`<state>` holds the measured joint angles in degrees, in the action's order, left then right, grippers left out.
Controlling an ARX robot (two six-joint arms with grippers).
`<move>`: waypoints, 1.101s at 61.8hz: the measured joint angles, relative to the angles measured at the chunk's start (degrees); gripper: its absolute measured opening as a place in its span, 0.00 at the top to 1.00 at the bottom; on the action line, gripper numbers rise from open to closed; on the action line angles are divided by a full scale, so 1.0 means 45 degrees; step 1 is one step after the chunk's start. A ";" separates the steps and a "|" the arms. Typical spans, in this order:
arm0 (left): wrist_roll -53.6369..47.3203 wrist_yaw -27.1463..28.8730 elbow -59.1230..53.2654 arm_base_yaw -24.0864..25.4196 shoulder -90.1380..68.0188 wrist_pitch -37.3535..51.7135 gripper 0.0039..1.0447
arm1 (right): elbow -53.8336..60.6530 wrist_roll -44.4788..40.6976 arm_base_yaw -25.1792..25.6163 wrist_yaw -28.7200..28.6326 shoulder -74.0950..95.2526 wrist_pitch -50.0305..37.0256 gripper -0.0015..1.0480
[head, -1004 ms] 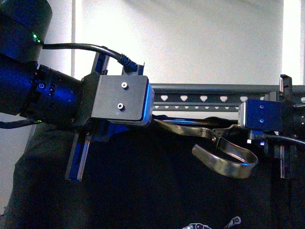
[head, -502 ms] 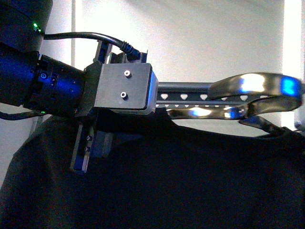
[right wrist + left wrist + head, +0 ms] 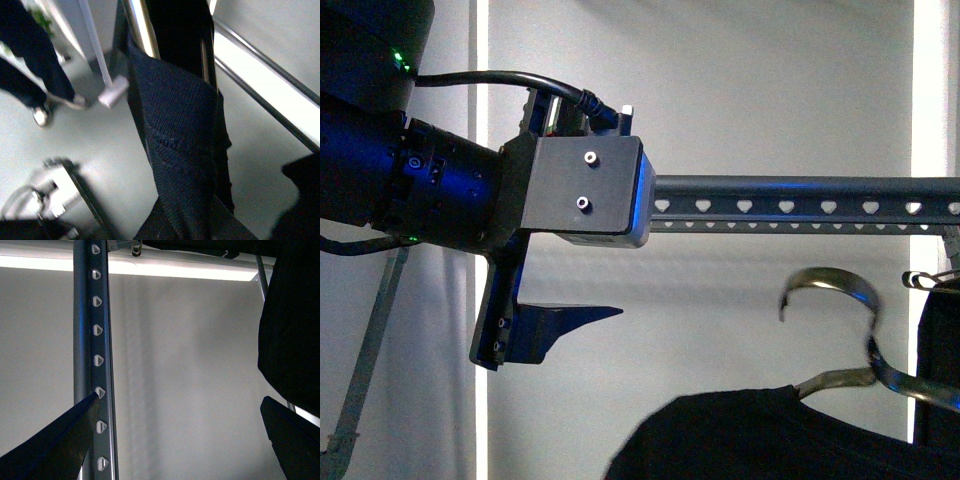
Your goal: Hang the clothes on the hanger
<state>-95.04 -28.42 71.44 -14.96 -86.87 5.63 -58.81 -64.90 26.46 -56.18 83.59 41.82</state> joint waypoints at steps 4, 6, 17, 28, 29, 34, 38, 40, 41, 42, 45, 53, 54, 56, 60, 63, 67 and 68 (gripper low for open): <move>0.0000 -0.0005 0.0010 -0.0024 0.0000 0.0000 0.06 | 0.0165 0.2089 0.0034 -0.1350 -0.0729 0.0170 0.97; 0.0350 -0.0151 -0.0005 -0.0005 0.0000 0.0136 0.06 | 0.0350 0.3240 0.0034 -0.1690 -0.1253 0.0287 0.97; 1.0768 -0.0117 0.0044 0.0452 -0.0189 0.3599 0.06 | 0.2288 0.9520 -0.0199 -0.2973 -0.4566 -0.1059 0.97; 2.0254 0.3288 0.1297 0.1345 -0.0563 0.4226 0.06 | 0.4673 1.7354 -0.0845 -0.3104 -0.6475 -0.8306 0.97; 2.1060 0.3687 0.1404 0.1467 -0.0607 0.4201 0.06 | 0.4789 1.8321 -0.0908 -0.2953 -0.6450 -0.9204 0.97; 2.3712 0.5270 0.1919 0.1996 -0.0767 0.3813 0.06 | 0.4789 2.2280 -0.1107 -0.1991 -0.5853 -1.2575 0.97; 2.5111 0.6062 0.2259 0.2365 -0.0903 0.3230 0.06 | 0.4512 2.5179 -0.1224 -0.1243 -0.5236 -1.4178 0.97; 2.5505 0.6246 0.2322 0.2458 -0.0937 0.3060 0.06 | 0.4381 2.5684 -0.1258 -0.1039 -0.5066 -1.4445 0.97; 2.5704 0.6411 0.2370 0.2550 -0.0971 0.2895 0.06 | 0.4250 2.6476 -0.1307 -0.0879 -0.4906 -1.4693 0.97; 2.5845 0.6484 0.2399 0.2594 -0.0986 0.2812 0.06 | 0.4187 2.6792 -0.1331 -0.0806 -0.4828 -1.4829 0.97; 2.6539 0.6654 0.2521 0.2759 -0.1049 0.2414 0.06 | 0.3803 2.8055 -0.1481 -0.0393 -0.4498 -1.5101 0.97; 2.7681 0.6431 0.2579 0.2798 -0.1098 0.2040 0.06 | 0.2705 2.9978 -0.2380 0.0578 -0.3604 -1.4960 0.97; 2.7695 0.6407 0.2574 0.2783 -0.1093 0.2055 0.06 | 0.2637 3.0051 -0.2424 0.0612 -0.3536 -1.4936 0.97; 2.7749 0.6319 0.2511 0.2739 -0.1025 0.2268 0.06 | 0.2453 3.0148 -0.2545 0.0743 -0.3342 -1.4848 0.97; 2.7749 0.6280 0.2171 0.2603 -0.0733 0.2890 0.06 | 0.2030 3.0235 -0.2788 0.1064 -0.2885 -1.4518 0.97; 2.7695 0.6271 0.1938 0.2535 -0.0505 0.3274 0.06 | 0.1778 3.0294 -0.2890 0.1273 -0.2560 -1.4450 0.97; 2.7593 0.6275 0.1642 0.2487 -0.0117 0.3691 0.06 | 0.1447 3.0294 -0.2973 0.1486 -0.2152 -1.4246 0.97; 2.7574 0.6271 0.1554 0.2487 0.0034 0.3803 0.06 | 0.1326 3.0284 -0.2997 0.1559 -0.2006 -1.4168 0.97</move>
<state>29.04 -0.21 78.43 -3.77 -86.72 22.74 -52.84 71.37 12.97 -49.17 74.56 -21.93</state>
